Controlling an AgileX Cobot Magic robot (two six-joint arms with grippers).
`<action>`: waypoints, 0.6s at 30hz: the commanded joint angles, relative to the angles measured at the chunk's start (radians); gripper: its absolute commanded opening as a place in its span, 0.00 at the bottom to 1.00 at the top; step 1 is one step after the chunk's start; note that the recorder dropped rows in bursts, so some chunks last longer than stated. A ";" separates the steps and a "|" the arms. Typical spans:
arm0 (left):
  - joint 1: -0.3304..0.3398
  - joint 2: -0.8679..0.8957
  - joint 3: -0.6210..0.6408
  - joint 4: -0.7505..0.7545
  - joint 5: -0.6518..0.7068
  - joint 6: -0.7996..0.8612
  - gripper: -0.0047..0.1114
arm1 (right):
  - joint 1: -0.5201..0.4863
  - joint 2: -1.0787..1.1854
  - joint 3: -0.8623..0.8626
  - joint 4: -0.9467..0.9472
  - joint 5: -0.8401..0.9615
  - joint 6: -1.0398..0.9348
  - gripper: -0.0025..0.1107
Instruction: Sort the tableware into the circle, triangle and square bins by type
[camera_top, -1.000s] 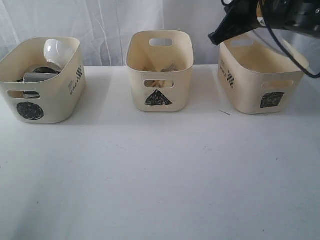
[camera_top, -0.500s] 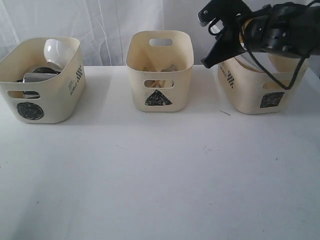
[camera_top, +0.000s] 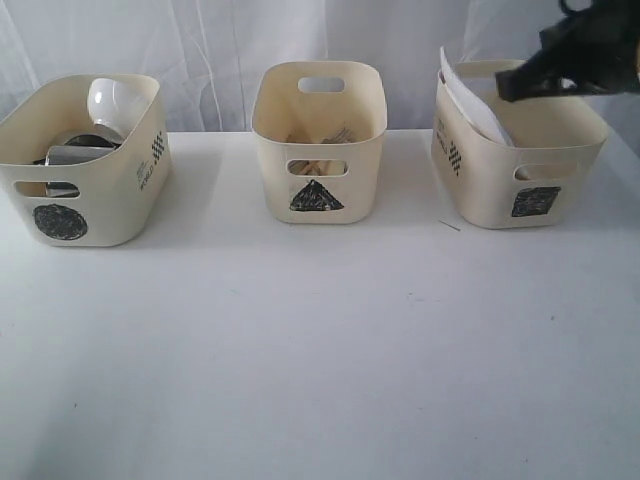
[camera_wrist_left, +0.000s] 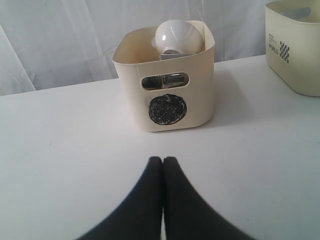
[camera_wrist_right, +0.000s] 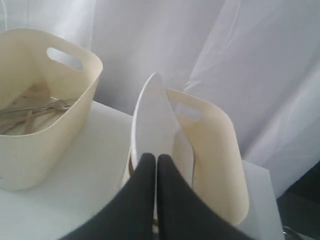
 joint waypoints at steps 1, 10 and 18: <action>-0.001 -0.005 0.003 -0.005 -0.004 -0.003 0.04 | -0.006 -0.350 0.287 -0.008 -0.046 0.125 0.02; -0.001 -0.005 0.003 -0.005 -0.004 -0.003 0.04 | -0.006 -0.828 0.544 -0.008 -0.054 0.222 0.02; -0.001 -0.005 0.003 -0.005 -0.004 -0.003 0.04 | -0.006 -0.965 0.544 -0.008 -0.045 0.222 0.02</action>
